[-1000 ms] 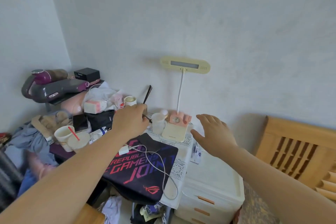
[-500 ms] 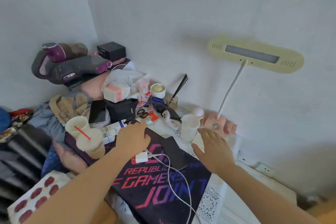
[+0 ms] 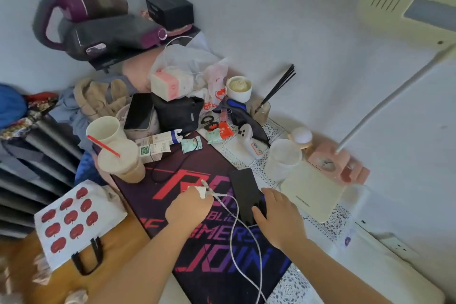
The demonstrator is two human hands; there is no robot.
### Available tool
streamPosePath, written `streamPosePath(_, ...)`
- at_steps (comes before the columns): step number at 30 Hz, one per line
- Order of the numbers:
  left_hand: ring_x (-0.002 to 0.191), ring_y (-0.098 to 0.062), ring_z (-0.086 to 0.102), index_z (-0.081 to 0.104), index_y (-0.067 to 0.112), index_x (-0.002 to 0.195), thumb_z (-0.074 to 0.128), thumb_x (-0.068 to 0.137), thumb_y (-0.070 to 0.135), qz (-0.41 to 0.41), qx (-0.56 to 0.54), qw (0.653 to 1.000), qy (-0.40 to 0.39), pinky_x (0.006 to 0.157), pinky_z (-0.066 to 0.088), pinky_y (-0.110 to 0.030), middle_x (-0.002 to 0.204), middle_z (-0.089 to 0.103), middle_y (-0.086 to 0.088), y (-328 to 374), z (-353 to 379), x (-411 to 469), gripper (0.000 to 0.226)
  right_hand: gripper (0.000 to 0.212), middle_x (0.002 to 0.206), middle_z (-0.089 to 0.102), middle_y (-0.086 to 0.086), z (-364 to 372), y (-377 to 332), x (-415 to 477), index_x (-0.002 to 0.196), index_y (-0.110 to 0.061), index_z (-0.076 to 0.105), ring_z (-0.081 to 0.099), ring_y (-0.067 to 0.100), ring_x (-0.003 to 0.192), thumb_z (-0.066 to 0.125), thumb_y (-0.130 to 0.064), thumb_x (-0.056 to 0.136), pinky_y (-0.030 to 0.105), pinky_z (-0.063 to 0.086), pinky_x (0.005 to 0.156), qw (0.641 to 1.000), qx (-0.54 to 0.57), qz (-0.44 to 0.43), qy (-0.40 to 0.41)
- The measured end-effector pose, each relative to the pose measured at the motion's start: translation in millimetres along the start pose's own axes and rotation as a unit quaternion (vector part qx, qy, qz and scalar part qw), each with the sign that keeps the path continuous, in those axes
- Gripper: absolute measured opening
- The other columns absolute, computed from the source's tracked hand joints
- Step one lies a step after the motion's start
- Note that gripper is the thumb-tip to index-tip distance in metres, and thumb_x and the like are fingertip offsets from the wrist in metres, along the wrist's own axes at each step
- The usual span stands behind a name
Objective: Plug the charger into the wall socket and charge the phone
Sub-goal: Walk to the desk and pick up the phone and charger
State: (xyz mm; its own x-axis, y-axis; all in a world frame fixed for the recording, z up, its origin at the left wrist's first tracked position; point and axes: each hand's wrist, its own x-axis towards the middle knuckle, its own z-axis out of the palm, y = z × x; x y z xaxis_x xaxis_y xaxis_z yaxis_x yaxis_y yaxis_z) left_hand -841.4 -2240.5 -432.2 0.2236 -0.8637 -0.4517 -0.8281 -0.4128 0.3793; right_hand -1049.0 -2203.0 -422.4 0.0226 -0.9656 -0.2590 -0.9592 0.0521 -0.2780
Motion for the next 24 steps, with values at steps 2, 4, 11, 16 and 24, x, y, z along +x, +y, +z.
streamPosePath(2,0.089,-0.031,0.06,0.06,0.015,0.111,0.042,0.085,0.064,-0.037,-0.012,0.999,-0.02,0.074,0.045,-0.035,0.106,0.066,-0.011,0.1,9.7,4.6,0.059,0.054,0.143,0.049,0.002,8.1,2.1,5.8,0.141,-0.017,0.036,0.046,0.024,0.129,0.038,-0.047,0.096,0.038,0.04,0.103,1.0,0.009,0.002,-0.003)
streamPosePath(4,0.088,-0.032,0.06,0.061,0.012,0.103,0.043,0.08,0.069,-0.085,-0.062,0.994,-0.031,0.072,0.045,-0.034,0.099,0.065,-0.01,2.1,18.5,8.8,0.063,0.057,0.145,0.046,0.003,13.8,6.9,19.0,0.144,-0.016,0.033,0.044,0.025,0.131,0.038,-0.047,0.096,0.039,0.04,0.105,1.0,0.012,0.006,-0.017)
streamPosePath(11,0.092,-0.031,0.059,0.052,0.002,0.121,0.074,0.064,0.058,-0.253,-0.342,0.905,0.015,0.071,0.046,-0.034,0.106,0.062,-0.014,16.2,45.2,26.0,0.082,0.073,0.158,0.031,0.005,37.5,8.3,38.2,0.152,-0.014,0.015,0.033,0.025,0.142,0.043,-0.05,0.095,0.043,0.036,0.111,0.999,0.035,0.028,-0.019)
streamPosePath(16,0.122,-0.037,0.043,0.03,-0.005,0.134,0.076,0.063,0.059,-0.348,-0.306,0.882,0.08,0.101,0.039,-0.045,0.136,0.04,-0.023,32.6,56.7,37.9,0.106,0.085,0.158,0.031,0.006,52.8,4.8,44.1,0.153,-0.015,0.011,0.032,0.025,0.142,0.046,-0.06,0.089,0.043,0.033,0.112,0.996,0.056,0.067,-0.006)
streamPosePath(24,0.12,-0.038,0.04,0.029,-0.002,0.13,0.08,0.062,0.054,-0.348,-0.248,0.89,0.16,0.099,0.037,-0.047,0.134,0.038,-0.022,39.4,68.2,50.7,0.102,0.091,0.157,0.029,0.007,67.9,-3.0,49.3,0.151,-0.014,0.017,0.03,0.027,0.142,0.051,-0.065,0.083,0.045,0.032,0.111,0.99,0.062,0.122,0.022)
